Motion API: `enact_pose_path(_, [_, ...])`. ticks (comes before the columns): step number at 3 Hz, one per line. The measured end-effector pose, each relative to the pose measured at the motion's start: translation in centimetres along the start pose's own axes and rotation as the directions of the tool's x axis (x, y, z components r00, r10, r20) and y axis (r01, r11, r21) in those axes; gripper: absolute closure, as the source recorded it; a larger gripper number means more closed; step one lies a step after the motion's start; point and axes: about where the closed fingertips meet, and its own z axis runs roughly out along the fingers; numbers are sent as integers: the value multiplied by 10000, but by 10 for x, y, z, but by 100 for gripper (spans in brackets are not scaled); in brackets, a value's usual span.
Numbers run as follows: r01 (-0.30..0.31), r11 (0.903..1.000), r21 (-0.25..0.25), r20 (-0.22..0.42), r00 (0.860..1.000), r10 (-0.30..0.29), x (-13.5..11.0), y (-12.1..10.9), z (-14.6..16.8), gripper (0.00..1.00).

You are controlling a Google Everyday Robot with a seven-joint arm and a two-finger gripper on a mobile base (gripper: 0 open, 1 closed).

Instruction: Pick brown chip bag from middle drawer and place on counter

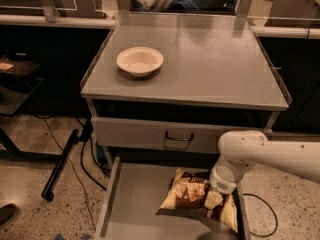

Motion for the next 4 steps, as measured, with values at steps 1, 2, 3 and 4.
enact_pose_path(1, [-502, 9987, 29, -187, 9986, 502, 42, 4, -35, 100])
enact_pose_path(2, [-771, 9951, 616, -17, 9970, 773, 75, 11, -88, 100])
enact_pose_path(3, [-763, 9941, 773, 6, 9971, 764, 77, 12, -97, 100])
enact_pose_path(4, [-830, 9926, 883, 203, 9965, 815, 75, 13, -114, 100])
